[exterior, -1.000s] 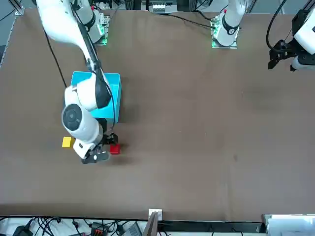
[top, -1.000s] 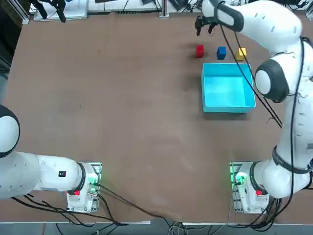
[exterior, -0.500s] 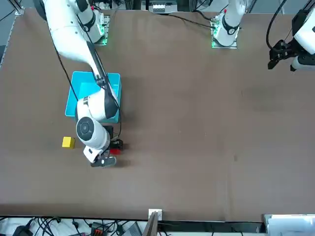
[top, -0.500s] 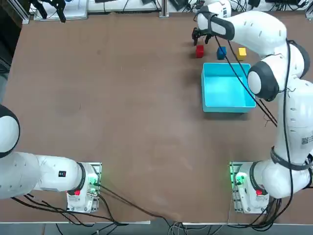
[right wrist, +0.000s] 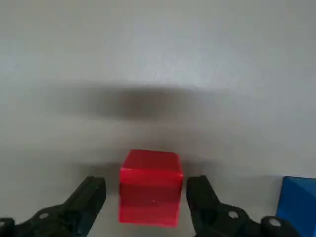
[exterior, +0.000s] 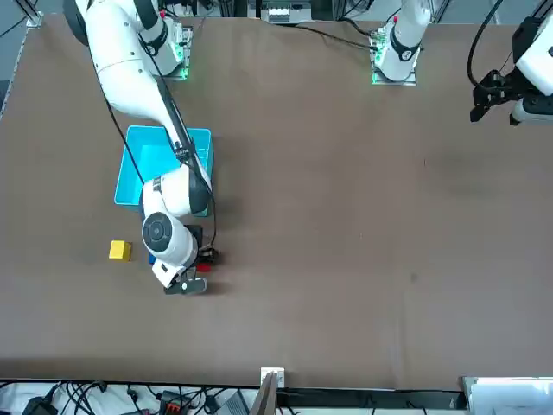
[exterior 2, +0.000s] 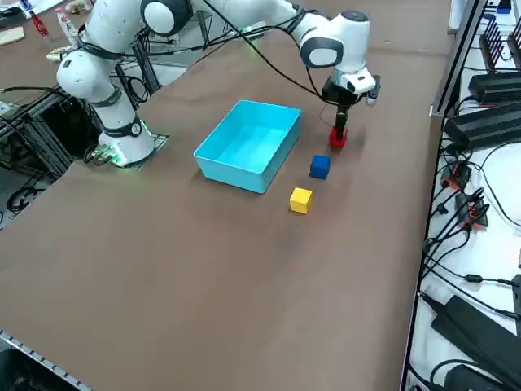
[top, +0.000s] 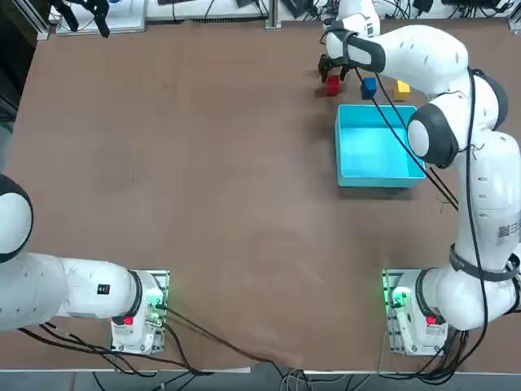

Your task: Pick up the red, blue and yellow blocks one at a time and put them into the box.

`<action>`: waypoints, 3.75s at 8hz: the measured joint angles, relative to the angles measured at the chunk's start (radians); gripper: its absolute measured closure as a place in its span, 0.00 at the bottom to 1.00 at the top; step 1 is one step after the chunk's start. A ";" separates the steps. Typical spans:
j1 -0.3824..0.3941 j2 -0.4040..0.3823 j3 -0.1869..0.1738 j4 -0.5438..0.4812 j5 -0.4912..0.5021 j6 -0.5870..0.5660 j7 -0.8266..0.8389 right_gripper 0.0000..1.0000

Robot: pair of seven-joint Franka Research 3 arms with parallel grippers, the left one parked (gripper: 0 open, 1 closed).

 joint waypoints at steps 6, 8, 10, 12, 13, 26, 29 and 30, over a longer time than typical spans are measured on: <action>0.001 0.001 -0.005 -0.004 -0.004 -0.002 0.000 0.31; 0.001 -0.041 -0.018 0.004 -0.004 -0.074 0.000 0.31; -0.003 -0.168 -0.030 0.005 -0.004 -0.264 0.000 0.31; -0.003 -0.338 -0.032 -0.120 -0.004 -0.341 0.000 0.31; -0.002 -0.434 -0.032 -0.245 -0.003 -0.330 0.000 0.31; 0.101 -0.807 -0.014 -1.125 -0.002 0.182 0.103 0.14; 0.098 -0.831 -0.024 -1.097 -0.003 0.156 0.103 0.00; 0.089 -0.850 -0.029 -1.066 -0.004 0.121 0.098 0.00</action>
